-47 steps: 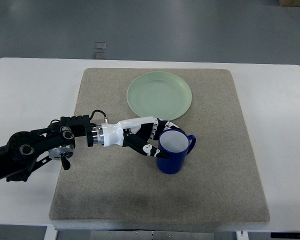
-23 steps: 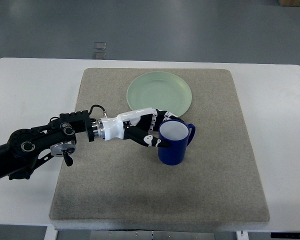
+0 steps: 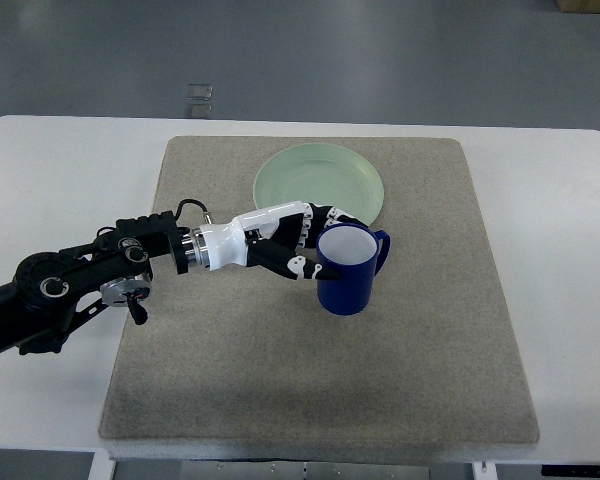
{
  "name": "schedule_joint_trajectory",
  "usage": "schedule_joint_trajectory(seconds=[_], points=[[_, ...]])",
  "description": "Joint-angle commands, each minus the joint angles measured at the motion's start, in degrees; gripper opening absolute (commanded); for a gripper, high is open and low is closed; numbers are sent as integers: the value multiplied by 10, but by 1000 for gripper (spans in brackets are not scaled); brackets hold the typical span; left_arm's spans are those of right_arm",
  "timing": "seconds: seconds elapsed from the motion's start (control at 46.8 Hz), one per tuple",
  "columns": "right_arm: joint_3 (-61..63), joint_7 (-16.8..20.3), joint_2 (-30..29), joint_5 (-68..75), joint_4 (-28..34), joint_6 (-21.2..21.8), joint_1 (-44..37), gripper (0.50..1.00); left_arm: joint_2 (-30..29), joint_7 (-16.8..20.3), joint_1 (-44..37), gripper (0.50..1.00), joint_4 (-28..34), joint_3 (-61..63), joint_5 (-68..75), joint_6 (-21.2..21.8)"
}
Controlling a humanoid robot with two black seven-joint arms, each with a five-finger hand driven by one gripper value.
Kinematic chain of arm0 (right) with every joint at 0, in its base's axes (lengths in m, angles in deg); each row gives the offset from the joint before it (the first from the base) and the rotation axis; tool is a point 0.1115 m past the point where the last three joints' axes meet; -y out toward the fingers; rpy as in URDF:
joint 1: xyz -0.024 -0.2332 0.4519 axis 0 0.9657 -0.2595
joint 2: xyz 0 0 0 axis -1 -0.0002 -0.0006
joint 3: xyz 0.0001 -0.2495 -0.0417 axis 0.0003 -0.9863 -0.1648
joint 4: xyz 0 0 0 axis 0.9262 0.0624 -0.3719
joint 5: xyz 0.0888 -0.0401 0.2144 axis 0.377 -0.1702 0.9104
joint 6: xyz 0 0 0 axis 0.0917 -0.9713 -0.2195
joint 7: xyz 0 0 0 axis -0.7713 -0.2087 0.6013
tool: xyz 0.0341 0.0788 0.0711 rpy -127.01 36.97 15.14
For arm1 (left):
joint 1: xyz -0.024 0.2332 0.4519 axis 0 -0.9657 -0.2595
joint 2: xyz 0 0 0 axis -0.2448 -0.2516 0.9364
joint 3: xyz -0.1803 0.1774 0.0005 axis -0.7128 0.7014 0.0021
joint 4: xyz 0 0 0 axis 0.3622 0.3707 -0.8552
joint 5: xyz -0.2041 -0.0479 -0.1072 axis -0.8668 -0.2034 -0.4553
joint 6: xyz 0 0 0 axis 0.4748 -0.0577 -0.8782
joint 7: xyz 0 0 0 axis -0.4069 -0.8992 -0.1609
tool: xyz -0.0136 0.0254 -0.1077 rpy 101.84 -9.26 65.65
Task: Place cup left of plate with left hand
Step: 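Lift the mug and carry it over the plate toward the mat's far corner, then lower the mug onto the mat beside the plate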
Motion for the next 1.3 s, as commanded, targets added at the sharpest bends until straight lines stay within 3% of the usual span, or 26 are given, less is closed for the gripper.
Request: schedule_joint_trajectory(seconds=[0.0,0.342,1.005,1.283], points=[[0,0,0,0,0,0,0,932,0,-1,4,516,0,-2,-1,12],[0,0,0,0,0,0,0,932,-10,-1,4,516,18,-68,1,36],[-1,0,0,0,0,0,0,932,-46,2,13,516,172,-135,-6,49],[0,0,0,0,0,0,0,932,-66,65,6,516,203,-125,1,47]])
